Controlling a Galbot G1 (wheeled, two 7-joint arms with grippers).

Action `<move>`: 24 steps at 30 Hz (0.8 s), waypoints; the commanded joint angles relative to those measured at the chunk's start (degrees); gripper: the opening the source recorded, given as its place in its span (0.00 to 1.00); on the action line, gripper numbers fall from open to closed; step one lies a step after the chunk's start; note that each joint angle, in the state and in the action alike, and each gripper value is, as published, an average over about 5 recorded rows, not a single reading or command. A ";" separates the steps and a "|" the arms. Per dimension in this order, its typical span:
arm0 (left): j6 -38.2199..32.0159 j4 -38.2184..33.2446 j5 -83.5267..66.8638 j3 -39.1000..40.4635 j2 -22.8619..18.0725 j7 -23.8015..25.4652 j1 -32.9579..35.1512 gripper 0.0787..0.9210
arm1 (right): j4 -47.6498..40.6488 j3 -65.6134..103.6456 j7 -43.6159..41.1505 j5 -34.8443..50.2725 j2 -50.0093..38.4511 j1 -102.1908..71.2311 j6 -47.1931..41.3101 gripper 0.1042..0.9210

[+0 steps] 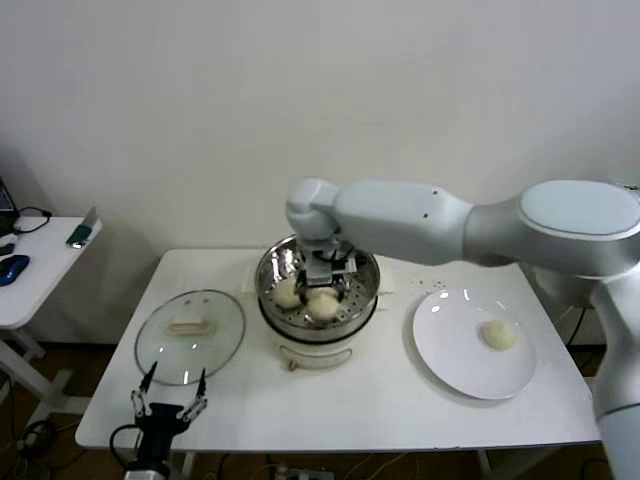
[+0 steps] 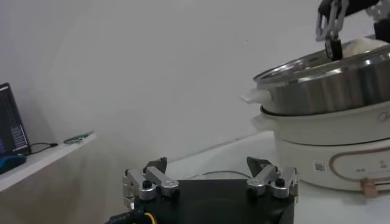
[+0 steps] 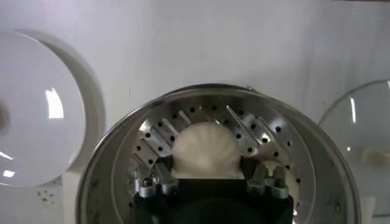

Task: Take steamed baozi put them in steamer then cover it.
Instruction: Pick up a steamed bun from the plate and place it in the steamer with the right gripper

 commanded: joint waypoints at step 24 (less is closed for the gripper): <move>0.53 -0.01 -0.42 0.17 1.42 -0.07 -0.49 0.88 | 5.43 -5.53 17.40 7.53 -19.36 13.34 -16.16 0.88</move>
